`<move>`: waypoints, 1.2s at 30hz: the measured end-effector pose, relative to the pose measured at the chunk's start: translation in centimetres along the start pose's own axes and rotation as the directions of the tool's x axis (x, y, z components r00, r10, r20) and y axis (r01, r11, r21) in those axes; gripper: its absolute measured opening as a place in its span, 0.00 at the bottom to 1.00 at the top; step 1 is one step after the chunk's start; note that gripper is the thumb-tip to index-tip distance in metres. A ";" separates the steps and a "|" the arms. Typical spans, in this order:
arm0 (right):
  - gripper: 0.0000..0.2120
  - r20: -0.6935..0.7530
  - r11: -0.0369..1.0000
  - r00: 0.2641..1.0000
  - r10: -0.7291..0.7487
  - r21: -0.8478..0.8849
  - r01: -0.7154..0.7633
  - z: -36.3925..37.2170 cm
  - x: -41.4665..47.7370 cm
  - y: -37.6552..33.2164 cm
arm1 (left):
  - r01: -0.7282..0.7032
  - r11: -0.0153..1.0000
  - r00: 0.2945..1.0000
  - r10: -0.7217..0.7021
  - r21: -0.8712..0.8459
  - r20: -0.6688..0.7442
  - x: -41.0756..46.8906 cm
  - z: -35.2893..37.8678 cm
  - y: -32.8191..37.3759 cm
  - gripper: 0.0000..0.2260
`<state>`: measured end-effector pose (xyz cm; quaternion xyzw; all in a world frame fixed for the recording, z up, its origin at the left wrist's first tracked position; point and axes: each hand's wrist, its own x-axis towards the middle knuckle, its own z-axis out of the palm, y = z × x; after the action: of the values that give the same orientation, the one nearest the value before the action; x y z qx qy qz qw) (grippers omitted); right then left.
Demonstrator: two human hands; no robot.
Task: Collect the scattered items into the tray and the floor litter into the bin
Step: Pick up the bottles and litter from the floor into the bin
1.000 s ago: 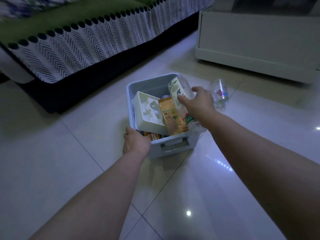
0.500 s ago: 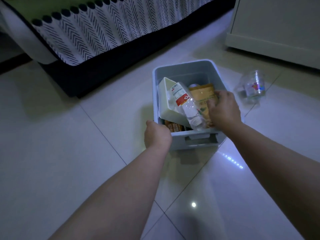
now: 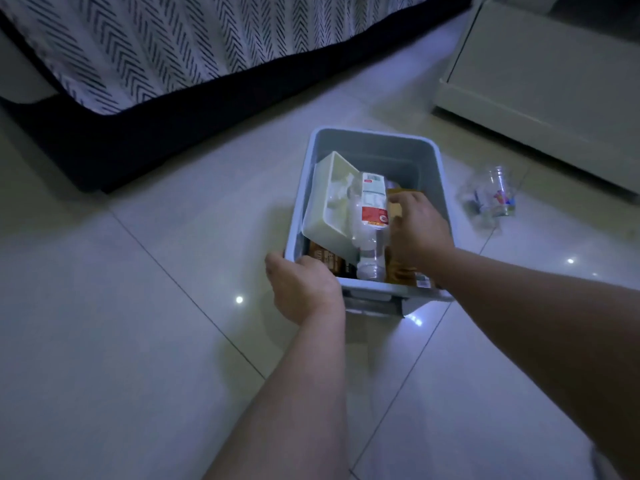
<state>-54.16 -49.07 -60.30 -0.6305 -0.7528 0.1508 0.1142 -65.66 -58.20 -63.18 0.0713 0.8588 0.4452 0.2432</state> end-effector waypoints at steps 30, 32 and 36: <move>0.40 0.170 0.730 0.788 0.592 0.301 -0.613 0.8 18.8 26.7 | -0.628 0.304 0.654 0.706 0.716 0.274 -6.9 18.7 10.7 0.20; 0.38 0.145 0.715 0.785 0.602 0.340 -0.611 1.2 19.0 25.3 | -0.593 0.355 0.686 0.693 0.723 0.223 -7.1 17.8 10.9 0.19; 0.39 0.092 0.734 0.841 0.533 0.444 -0.514 1.0 18.5 21.0 | -0.516 0.380 0.729 0.666 0.768 0.160 -7.8 14.5 11.0 0.19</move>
<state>-38.63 -27.60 -69.32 -0.7751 -0.4862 0.3343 0.2261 -52.90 -43.76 -58.60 0.4307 0.8952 0.0947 -0.0643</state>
